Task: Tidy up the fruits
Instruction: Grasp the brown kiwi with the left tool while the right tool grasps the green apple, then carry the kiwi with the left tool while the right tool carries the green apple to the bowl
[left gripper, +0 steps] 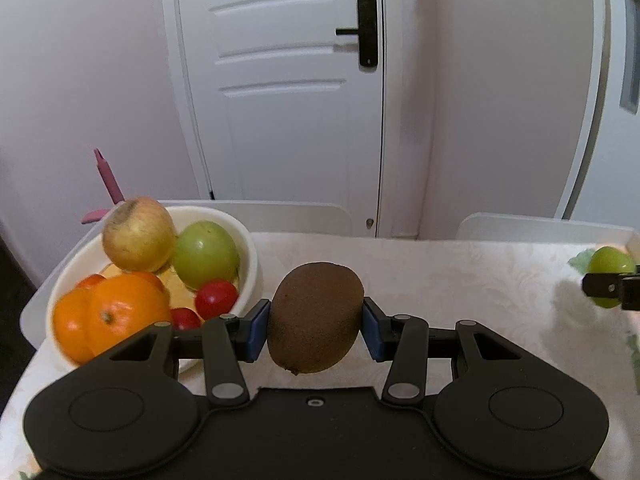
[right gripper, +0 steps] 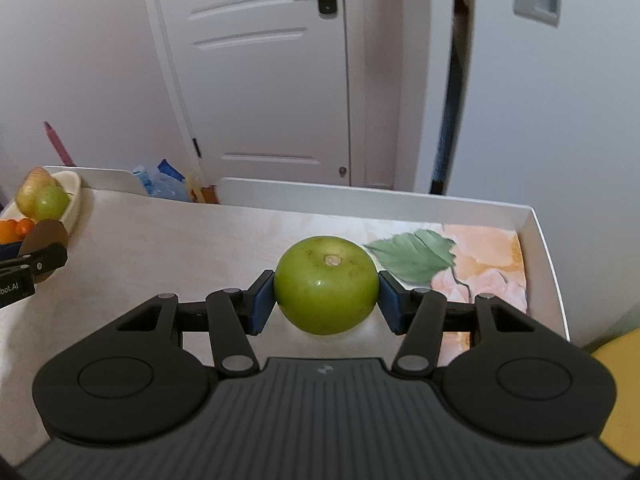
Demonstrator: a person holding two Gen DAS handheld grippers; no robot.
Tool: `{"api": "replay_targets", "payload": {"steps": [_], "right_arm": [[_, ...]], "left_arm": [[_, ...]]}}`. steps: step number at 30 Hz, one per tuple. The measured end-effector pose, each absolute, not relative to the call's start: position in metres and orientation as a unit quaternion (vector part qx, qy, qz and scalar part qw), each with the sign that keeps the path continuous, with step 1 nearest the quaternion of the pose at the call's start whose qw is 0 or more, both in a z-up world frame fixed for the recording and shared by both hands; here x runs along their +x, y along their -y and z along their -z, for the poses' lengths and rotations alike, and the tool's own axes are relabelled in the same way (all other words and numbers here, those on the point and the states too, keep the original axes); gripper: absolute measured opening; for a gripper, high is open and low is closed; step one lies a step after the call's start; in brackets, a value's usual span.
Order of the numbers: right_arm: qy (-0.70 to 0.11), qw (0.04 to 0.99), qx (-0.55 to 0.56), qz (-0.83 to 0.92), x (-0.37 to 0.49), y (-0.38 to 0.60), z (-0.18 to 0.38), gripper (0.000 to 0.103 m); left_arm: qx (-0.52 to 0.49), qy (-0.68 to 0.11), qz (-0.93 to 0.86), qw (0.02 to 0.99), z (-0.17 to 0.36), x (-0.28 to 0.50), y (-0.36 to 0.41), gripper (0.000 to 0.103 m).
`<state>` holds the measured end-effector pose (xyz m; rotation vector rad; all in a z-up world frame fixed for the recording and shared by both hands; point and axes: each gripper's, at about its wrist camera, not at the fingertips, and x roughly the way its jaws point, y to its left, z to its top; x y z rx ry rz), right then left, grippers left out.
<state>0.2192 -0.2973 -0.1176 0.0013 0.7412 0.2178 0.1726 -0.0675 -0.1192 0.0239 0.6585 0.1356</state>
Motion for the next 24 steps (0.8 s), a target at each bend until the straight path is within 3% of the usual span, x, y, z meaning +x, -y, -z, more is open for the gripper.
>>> {"api": "replay_targets", "payload": {"steps": [10, 24], "right_arm": [[-0.345, 0.927, 0.0, -0.148, 0.203, 0.253, 0.08, 0.069], [-0.334, 0.924, 0.012, -0.187, 0.197, 0.142, 0.047, 0.069]], "left_arm": [[0.001, -0.297, -0.068, 0.952, 0.077, 0.144, 0.047, 0.051], [0.0, -0.286, -0.081, 0.955, 0.045, 0.141, -0.044, 0.051]]}}
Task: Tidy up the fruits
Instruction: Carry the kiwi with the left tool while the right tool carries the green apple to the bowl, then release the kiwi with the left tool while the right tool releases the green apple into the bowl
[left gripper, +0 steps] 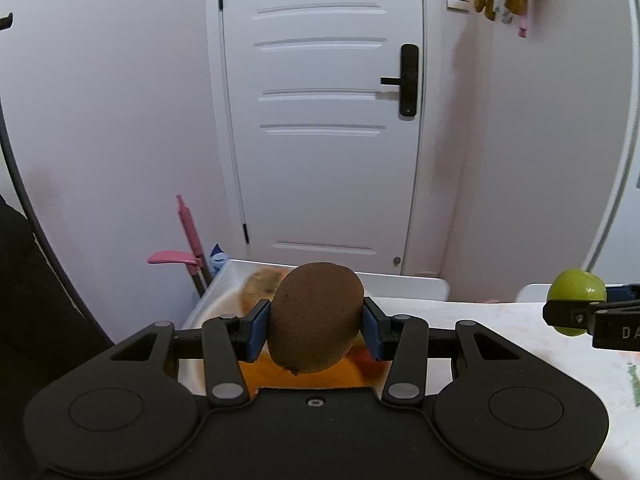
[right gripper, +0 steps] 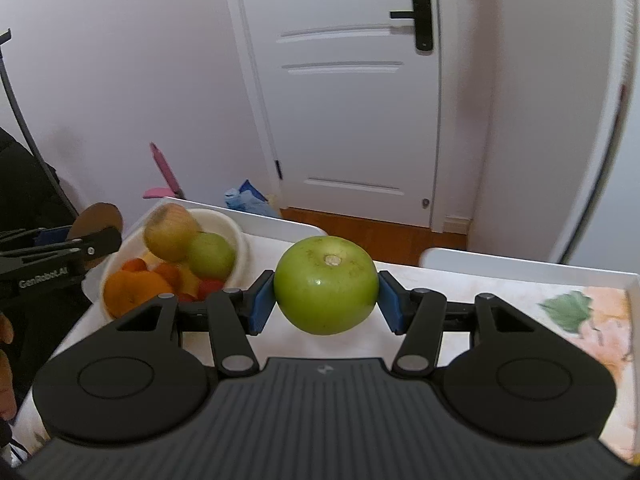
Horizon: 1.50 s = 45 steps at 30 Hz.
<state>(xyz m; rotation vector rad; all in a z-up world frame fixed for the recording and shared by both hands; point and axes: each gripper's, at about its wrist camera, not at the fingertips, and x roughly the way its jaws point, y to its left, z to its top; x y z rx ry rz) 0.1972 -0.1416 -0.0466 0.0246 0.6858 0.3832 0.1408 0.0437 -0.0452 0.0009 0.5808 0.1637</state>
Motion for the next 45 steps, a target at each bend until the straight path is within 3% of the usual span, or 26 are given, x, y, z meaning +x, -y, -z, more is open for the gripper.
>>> {"api": "replay_targets", "payload": {"steps": [14, 27, 28, 30, 31, 32, 45], "right_arm": [[-0.349, 0.921, 0.011, -0.173, 0.203, 0.059, 0.061, 0.069], [-0.361, 0.92, 0.007, -0.152, 0.212, 0.036, 0.069, 0.069], [-0.361, 0.92, 0.007, -0.151, 0.212, 0.035, 0.069, 0.069], [-0.36, 0.921, 0.005, -0.152, 0.212, 0.034, 0.067, 0.069], [-0.36, 0.921, 0.005, -0.152, 0.212, 0.034, 0.067, 0.069], [-0.359, 0.921, 0.005, -0.153, 0.211, 0.035, 0.065, 0.069], [-0.355, 0.916, -0.008, -0.187, 0.22, 0.013, 0.056, 0.069]], "left_arm": [[-0.005, -0.321, -0.074, 0.944, 0.082, 0.183, -0.134, 0.051], [-0.033, -0.354, -0.055, 0.933, 0.105, 0.206, -0.155, 0.052], [-0.033, -0.356, -0.054, 0.932, 0.106, 0.207, -0.156, 0.053], [-0.033, -0.35, -0.051, 0.935, 0.105, 0.206, -0.156, 0.064], [-0.032, -0.343, -0.048, 0.938, 0.103, 0.204, -0.156, 0.081], [-0.03, -0.336, -0.047, 0.94, 0.1, 0.202, -0.155, 0.089], [0.016, -0.332, -0.026, 0.943, 0.086, 0.166, -0.148, 0.09]]}}
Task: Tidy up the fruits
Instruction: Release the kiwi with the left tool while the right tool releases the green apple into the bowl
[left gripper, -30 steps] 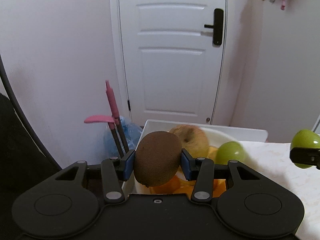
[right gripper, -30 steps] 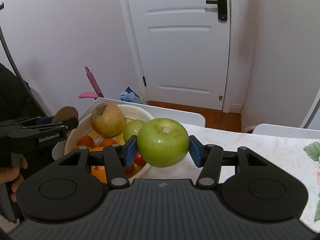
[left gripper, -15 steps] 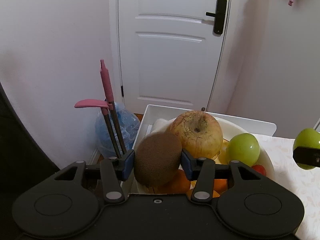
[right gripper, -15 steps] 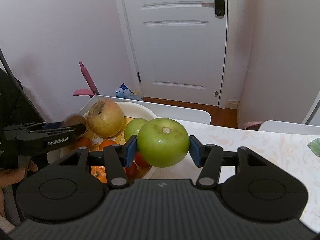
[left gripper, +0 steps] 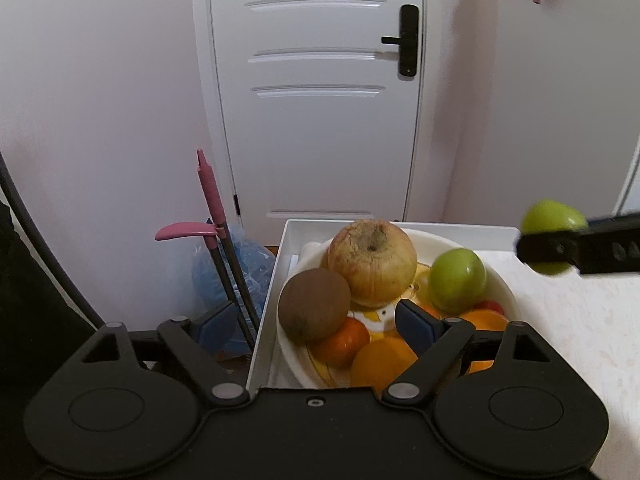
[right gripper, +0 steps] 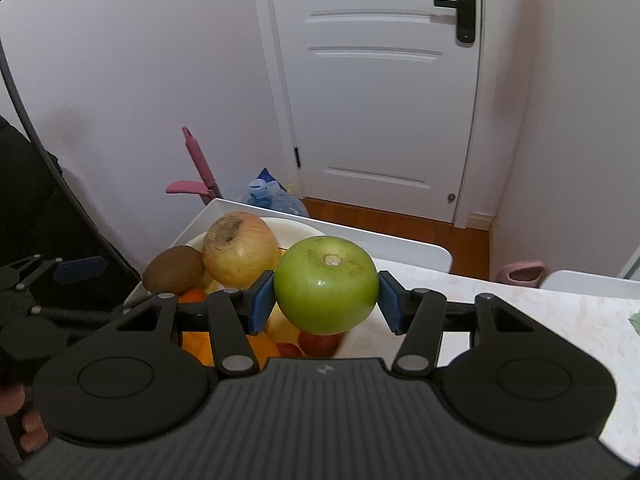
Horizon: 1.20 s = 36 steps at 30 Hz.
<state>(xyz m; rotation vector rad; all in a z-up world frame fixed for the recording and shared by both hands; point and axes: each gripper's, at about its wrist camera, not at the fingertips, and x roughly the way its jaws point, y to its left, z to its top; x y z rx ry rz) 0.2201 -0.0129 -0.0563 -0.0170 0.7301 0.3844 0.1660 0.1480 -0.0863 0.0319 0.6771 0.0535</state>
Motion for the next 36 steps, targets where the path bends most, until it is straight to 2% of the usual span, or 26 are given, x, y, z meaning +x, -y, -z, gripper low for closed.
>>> {"api": "replay_targets", "payload": {"steps": [2, 7, 10, 27, 31, 36], "right_arm": [[-0.357, 0.914, -0.012, -0.191, 0.222, 0.007, 0.057, 0.069], [-0.36, 0.91, -0.024, -0.203, 0.226, -0.007, 0.062, 0.069], [-0.363, 0.907, -0.032, -0.208, 0.229, -0.016, 0.067, 0.069], [-0.367, 0.899, -0.07, -0.23, 0.239, -0.05, 0.094, 0.07], [-0.336, 0.913, -0.077, -0.22, 0.229, -0.049, 0.087, 0.103], [-0.333, 0.917, -0.063, -0.209, 0.225, -0.041, 0.085, 0.103]], "left_arm": [[0.022, -0.333, -0.023, 0.942, 0.086, 0.162, -0.149, 0.094], [0.031, -0.33, -0.019, 0.943, 0.085, 0.155, -0.15, 0.095], [0.038, -0.33, -0.017, 0.943, 0.086, 0.153, -0.15, 0.101], [0.048, -0.33, 0.013, 0.943, 0.092, 0.145, -0.158, 0.102], [0.048, -0.329, 0.02, 0.943, 0.093, 0.145, -0.159, 0.102], [0.051, -0.328, 0.029, 0.943, 0.094, 0.144, -0.158, 0.102]]}}
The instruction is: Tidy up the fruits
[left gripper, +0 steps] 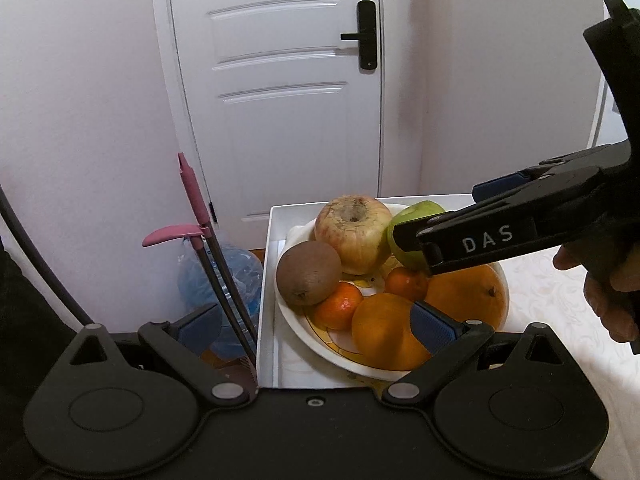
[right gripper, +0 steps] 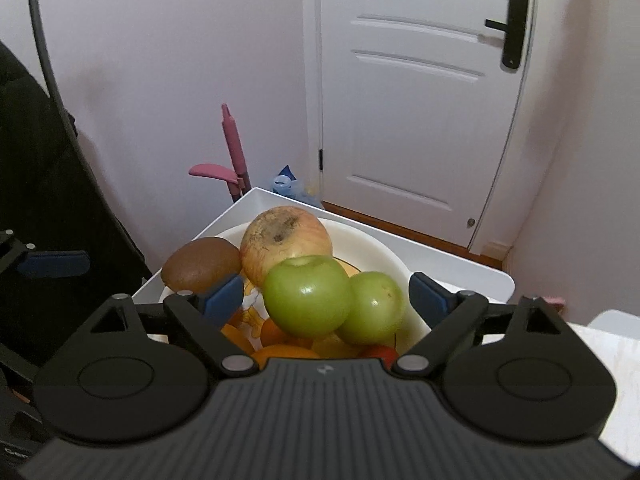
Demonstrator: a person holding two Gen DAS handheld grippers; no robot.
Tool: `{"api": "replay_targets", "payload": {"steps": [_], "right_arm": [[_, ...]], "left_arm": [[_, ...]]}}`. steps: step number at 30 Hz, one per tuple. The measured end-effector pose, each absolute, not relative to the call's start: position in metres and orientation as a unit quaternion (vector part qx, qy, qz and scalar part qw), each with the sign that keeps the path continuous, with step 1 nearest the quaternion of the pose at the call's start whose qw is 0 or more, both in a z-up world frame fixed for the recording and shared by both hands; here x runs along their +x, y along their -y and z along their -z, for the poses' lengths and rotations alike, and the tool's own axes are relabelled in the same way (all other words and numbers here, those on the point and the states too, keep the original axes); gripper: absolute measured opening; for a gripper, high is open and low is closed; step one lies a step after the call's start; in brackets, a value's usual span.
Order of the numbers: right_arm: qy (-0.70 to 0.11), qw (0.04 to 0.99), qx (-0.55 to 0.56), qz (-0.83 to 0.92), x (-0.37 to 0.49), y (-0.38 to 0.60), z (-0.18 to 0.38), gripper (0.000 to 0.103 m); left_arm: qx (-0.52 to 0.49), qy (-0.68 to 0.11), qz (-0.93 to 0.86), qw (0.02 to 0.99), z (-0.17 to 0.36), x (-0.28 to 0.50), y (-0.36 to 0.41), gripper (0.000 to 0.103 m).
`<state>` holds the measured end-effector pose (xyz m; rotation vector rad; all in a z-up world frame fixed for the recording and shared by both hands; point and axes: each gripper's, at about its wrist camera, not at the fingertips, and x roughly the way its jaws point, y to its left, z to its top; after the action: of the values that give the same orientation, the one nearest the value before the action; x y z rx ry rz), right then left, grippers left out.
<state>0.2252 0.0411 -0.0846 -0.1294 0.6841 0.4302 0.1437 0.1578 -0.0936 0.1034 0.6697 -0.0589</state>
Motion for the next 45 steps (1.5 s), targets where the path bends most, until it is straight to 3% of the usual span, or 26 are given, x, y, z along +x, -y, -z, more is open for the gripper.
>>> {"api": "replay_targets", "payload": {"steps": [11, 28, 45], "right_arm": [[-0.323, 0.926, -0.034, -0.191, 0.199, -0.005, 0.052, 0.103], [-0.304, 0.947, -0.018, -0.1, 0.076, 0.135, -0.026, 0.103], [-0.346, 0.938, -0.005, -0.03, 0.0, 0.19, -0.017, 0.103]], "left_arm": [[0.056, -0.322, 0.031, 0.944, 0.081, 0.136, -0.146, 0.102], [0.044, -0.278, 0.013, 0.96, 0.002, 0.055, -0.064, 0.102], [0.026, -0.287, 0.006, 0.958, -0.015, -0.003, -0.017, 0.103]]}}
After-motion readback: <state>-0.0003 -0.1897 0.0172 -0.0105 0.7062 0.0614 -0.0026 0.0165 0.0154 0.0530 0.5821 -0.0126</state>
